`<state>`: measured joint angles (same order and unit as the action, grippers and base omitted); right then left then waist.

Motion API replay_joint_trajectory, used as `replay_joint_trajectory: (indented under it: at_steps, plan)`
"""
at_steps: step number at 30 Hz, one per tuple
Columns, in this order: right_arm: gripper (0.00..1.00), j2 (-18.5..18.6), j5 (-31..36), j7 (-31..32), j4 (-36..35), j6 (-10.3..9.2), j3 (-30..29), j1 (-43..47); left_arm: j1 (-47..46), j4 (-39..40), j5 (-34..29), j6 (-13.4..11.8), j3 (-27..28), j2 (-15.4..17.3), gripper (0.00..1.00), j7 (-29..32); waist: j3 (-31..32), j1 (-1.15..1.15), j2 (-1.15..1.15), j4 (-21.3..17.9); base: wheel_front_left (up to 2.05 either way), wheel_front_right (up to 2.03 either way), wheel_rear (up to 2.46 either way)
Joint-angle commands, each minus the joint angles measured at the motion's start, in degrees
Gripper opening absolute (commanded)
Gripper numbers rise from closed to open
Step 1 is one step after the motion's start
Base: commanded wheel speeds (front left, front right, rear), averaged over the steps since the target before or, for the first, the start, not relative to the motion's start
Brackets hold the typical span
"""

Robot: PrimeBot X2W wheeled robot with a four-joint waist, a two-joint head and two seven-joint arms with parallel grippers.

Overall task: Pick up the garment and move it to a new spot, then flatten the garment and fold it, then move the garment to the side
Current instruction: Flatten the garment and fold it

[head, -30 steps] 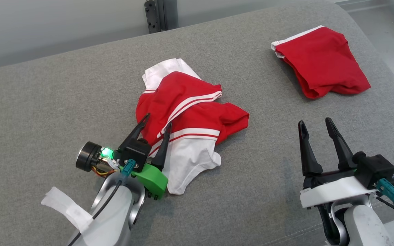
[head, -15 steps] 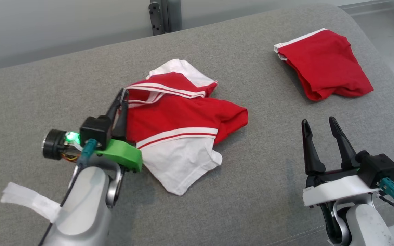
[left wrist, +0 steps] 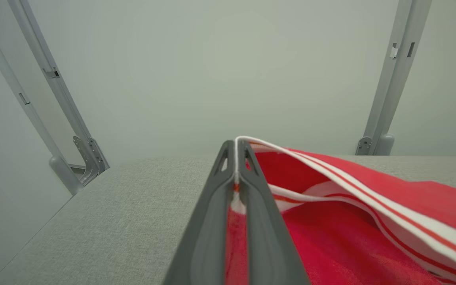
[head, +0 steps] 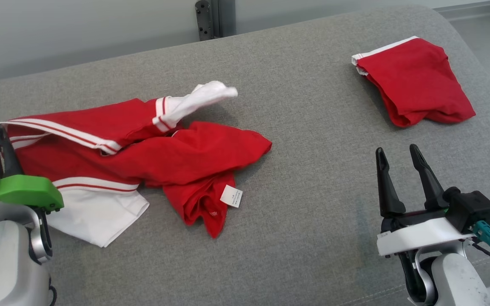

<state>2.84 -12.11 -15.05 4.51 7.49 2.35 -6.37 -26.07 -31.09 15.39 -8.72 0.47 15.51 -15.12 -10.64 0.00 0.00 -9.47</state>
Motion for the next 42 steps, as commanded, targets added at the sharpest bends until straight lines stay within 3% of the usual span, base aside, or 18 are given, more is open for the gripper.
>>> replay_joint_trajectory:
  at_steps: [1, 8, 9, 10, 11, 23, 33, 42]
  plan:
    - [1.00, 0.11, -0.27, -0.17, -0.16, 0.00, -0.15, -0.37, 1.17, -0.02, 0.62, -0.70, 0.98, 0.89, 0.00, -0.01, -0.19, 0.00, 0.00, 0.25, 0.00, 0.00, 0.00]
    - [1.00, 0.11, 0.28, -0.17, 0.38, 0.00, 0.04, -0.36, 4.68, -1.15, 1.35, -2.71, 3.42, 2.08, 0.00, 0.38, 0.16, 0.00, 0.00, 1.23, 0.00, 0.00, 0.00]
    - [1.00, 0.11, 0.34, -0.17, 0.50, 0.00, 0.18, -0.32, 5.04, -1.32, 1.25, -2.78, 3.21, 2.10, 0.09, 0.54, 0.28, 0.00, 0.00, 1.37, 0.00, 0.00, 0.00]
    - [1.00, 0.11, 0.42, -0.16, 0.63, 0.00, 0.28, -0.28, 5.28, -1.47, 1.08, -2.80, 2.96, 2.14, 0.49, 0.68, 0.42, 0.00, 0.00, 1.51, 0.00, 0.00, 0.00]
    - [1.00, 0.13, 0.52, -0.17, 0.78, 0.00, 0.40, -0.21, 5.53, -1.70, 0.99, -2.70, 2.69, 2.07, 1.00, 0.81, 0.59, 0.00, 0.00, 1.65, 0.00, 0.00, 0.00]
    - [1.00, 0.11, 1.32, -0.17, 3.20, 0.00, 1.21, 0.54, 7.83, -0.28, 1.24, -1.86, 2.30, 1.75, 1.00, 0.12, 3.29, 0.00, 0.00, 4.05, 0.00, 0.00, 0.00]
    - [1.00, 0.12, 3.00, -0.10, 9.42, 0.00, 3.76, -1.63, 14.67, 8.69, 0.08, 0.90, -2.22, -3.44, 1.00, -0.05, 6.10, 0.00, 0.00, 8.16, 0.00, 0.00, 0.00]
    - [1.00, 0.32, 8.22, 1.30, 23.50, 0.00, 5.65, -11.51, 19.99, 15.22, -0.46, 2.42, -6.29, -9.02, 1.00, -0.06, 4.14, 0.00, 0.00, 14.10, 0.00, 0.00, 0.00]
